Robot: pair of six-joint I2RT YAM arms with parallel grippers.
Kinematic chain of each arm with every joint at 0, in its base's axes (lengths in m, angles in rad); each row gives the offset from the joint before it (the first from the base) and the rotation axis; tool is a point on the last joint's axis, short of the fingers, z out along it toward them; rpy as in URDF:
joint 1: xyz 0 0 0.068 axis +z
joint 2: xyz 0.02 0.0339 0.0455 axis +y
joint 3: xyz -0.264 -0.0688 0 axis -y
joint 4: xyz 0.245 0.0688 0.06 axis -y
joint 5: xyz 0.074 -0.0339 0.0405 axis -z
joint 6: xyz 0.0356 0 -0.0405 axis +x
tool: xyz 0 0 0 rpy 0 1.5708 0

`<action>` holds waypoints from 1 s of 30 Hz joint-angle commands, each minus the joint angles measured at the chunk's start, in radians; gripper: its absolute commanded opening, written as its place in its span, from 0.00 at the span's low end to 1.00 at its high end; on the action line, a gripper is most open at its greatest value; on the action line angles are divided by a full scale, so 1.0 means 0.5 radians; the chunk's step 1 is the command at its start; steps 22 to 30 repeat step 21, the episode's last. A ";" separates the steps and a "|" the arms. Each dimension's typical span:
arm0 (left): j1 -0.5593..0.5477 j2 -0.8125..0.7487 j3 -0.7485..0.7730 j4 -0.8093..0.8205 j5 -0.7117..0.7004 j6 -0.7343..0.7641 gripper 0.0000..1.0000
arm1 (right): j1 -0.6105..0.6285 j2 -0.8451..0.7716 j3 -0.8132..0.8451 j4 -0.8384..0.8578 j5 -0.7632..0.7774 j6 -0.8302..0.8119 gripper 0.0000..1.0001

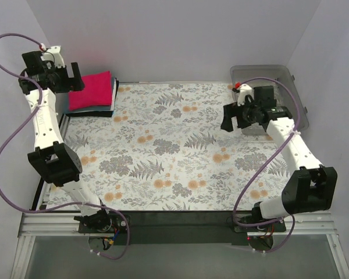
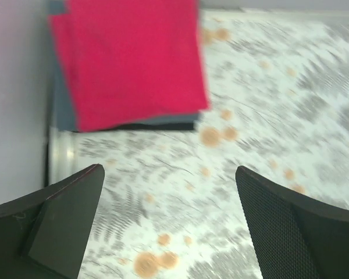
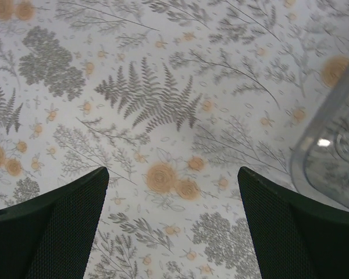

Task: Fold and stack the t-shirts
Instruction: Neatly place the folded tshirt to the corner

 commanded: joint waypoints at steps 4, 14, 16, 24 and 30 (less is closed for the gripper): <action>-0.373 -0.525 -0.748 -0.197 0.313 -0.109 0.97 | -0.299 -0.125 -0.073 -0.283 -0.184 -0.154 0.98; -0.693 -1.094 -1.760 0.071 0.319 -0.259 0.98 | -0.306 -0.364 -0.377 -0.443 -0.341 -0.237 0.98; -0.696 -1.152 -1.763 0.053 0.310 -0.256 0.98 | -0.303 -0.389 -0.392 -0.482 -0.356 -0.243 0.98; -0.696 -1.235 -1.678 0.007 0.316 -0.275 0.98 | -0.303 -0.496 -0.374 -0.489 -0.313 -0.256 0.98; -0.696 -1.235 -1.678 0.007 0.316 -0.275 0.98 | -0.303 -0.496 -0.374 -0.489 -0.313 -0.256 0.98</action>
